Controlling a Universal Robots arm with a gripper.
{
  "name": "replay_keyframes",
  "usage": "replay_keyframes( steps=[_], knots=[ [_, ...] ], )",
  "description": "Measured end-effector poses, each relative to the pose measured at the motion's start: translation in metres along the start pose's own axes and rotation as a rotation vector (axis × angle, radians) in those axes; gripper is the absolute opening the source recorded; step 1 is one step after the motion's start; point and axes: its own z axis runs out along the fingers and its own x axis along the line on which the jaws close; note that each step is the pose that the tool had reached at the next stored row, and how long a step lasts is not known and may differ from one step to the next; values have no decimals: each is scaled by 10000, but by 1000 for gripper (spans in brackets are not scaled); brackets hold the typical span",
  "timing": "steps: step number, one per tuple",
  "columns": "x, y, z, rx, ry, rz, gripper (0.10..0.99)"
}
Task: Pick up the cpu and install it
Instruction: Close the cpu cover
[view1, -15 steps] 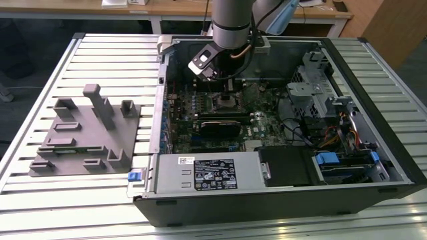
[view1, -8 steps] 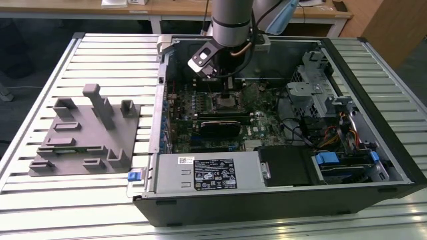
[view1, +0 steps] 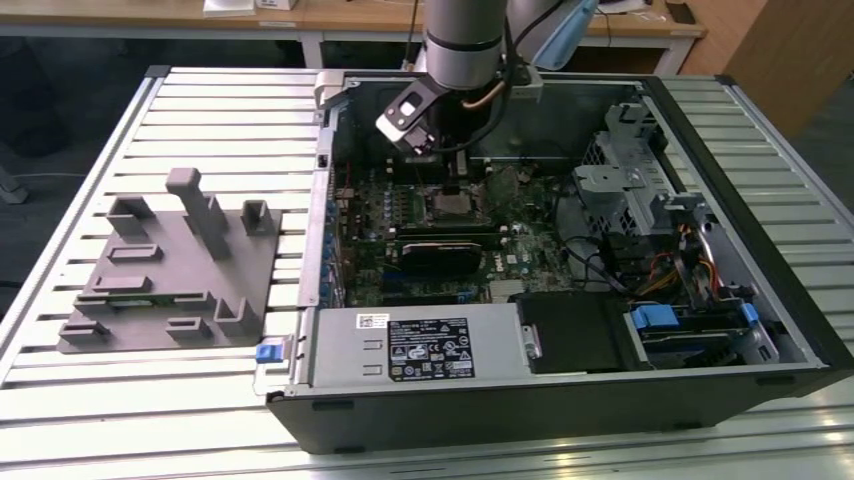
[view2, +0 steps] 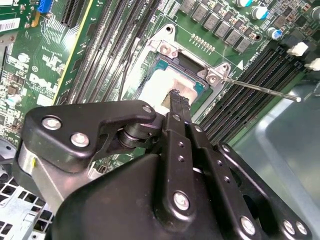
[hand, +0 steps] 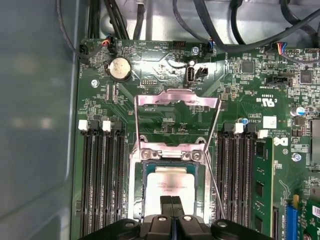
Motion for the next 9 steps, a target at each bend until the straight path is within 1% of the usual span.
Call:
replay_keyframes(
  steps=[6,9],
  knots=[
    [-1,2,-47,5,-1,0,106],
    [-1,4,-101,11,-24,-1,106]
  ],
)
